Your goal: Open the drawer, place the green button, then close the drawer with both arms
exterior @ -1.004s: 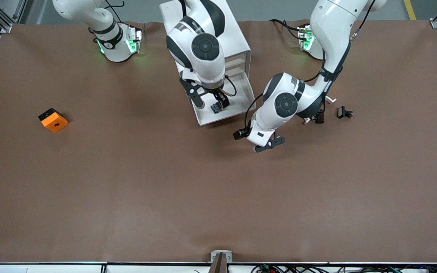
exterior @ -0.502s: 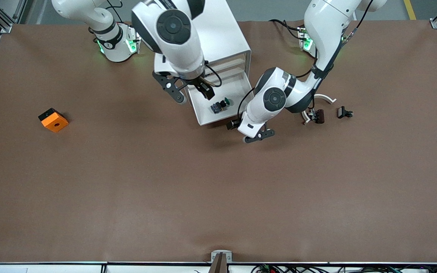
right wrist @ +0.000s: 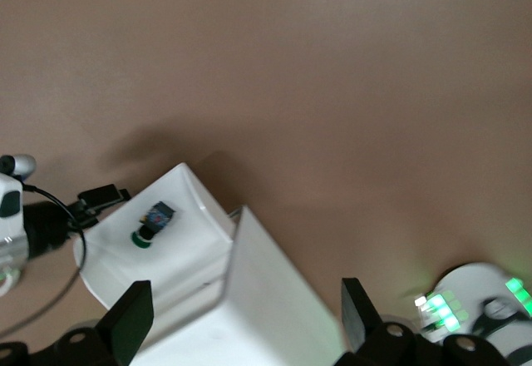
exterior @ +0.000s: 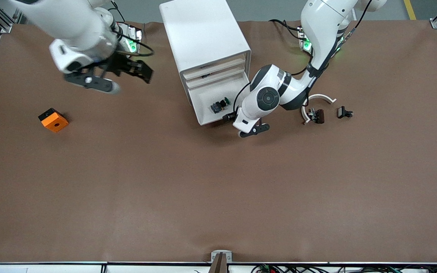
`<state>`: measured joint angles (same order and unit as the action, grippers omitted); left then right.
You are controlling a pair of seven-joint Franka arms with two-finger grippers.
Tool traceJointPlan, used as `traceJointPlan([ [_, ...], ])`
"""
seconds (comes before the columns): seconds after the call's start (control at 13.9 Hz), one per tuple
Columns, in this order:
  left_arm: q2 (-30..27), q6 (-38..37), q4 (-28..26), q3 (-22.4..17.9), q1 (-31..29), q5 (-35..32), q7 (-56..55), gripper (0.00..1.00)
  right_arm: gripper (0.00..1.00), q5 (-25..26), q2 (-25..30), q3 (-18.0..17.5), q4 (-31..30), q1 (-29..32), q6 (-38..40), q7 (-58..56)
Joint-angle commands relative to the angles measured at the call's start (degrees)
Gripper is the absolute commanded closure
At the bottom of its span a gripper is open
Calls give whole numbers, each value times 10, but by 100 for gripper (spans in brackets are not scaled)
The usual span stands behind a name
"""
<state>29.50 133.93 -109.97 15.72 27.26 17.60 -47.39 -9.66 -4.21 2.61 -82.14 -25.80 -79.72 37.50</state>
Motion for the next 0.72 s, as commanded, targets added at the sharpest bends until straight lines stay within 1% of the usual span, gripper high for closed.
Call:
traceJointPlan([
  [0.0,2,-13,1,13,0,12,-3,0,0,29,24,-10,-21,68,8,-146],
  [0.29,10,-14,1,35,0,13,-10,0,0,63,36,-10,-21,169,-3,-324],
  [0.43,10,-14,0,48,0,13,-16,0,0,69,35,-11,-19,210,-8,-356],
  [0.65,14,-14,0,70,0,13,-31,0,0,104,35,-10,-17,234,-16,-398],
])
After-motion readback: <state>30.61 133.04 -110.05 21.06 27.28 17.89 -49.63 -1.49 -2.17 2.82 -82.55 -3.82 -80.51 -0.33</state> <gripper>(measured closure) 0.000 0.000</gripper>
